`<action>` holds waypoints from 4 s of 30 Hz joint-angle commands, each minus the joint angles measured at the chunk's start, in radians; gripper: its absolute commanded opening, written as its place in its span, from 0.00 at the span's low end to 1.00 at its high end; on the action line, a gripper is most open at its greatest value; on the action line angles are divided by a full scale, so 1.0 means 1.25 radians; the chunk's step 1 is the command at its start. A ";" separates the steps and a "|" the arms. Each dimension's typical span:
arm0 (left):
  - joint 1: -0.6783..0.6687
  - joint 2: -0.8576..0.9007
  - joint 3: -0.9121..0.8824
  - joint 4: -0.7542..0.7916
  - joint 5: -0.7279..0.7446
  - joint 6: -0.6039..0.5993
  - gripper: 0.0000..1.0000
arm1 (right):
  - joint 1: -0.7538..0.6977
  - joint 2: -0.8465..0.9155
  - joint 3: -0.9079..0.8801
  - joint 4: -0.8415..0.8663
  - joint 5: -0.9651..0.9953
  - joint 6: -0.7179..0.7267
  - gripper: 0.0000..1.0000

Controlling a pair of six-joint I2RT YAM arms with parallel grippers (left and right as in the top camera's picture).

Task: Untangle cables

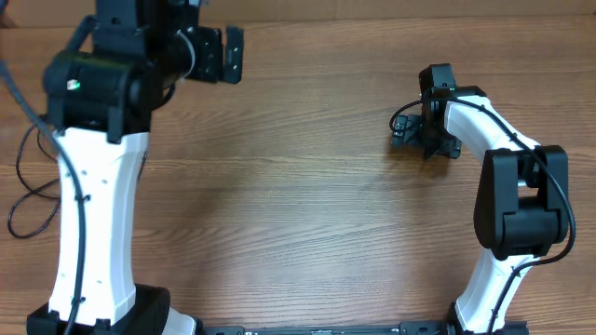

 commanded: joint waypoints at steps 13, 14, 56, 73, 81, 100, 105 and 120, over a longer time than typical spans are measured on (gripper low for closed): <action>-0.007 -0.205 -0.620 0.468 0.013 0.016 1.00 | 0.003 0.015 -0.010 -0.005 0.021 0.003 1.00; -0.007 -0.219 -0.668 0.514 0.014 0.009 1.00 | 0.003 0.015 -0.010 -0.005 0.021 0.003 1.00; 0.110 -0.943 -1.754 1.059 -0.054 -0.171 1.00 | 0.003 0.015 -0.010 -0.005 0.021 0.003 1.00; 0.104 -1.342 -1.754 0.890 -0.073 0.007 1.00 | 0.003 0.015 -0.010 -0.005 0.021 0.003 1.00; 0.094 -1.342 -1.754 0.894 -0.057 -0.013 1.00 | 0.003 0.015 -0.010 -0.004 0.021 0.003 1.00; 0.095 -1.341 -1.754 0.894 -0.057 -0.013 1.00 | 0.003 0.015 -0.010 -0.005 0.021 0.003 1.00; 0.095 -1.341 -1.754 0.894 -0.057 -0.013 1.00 | 0.003 0.015 -0.010 -0.004 0.021 0.003 1.00; 0.095 -1.341 -1.754 0.894 -0.057 -0.013 1.00 | 0.004 -0.074 -0.010 -0.005 0.021 0.003 1.00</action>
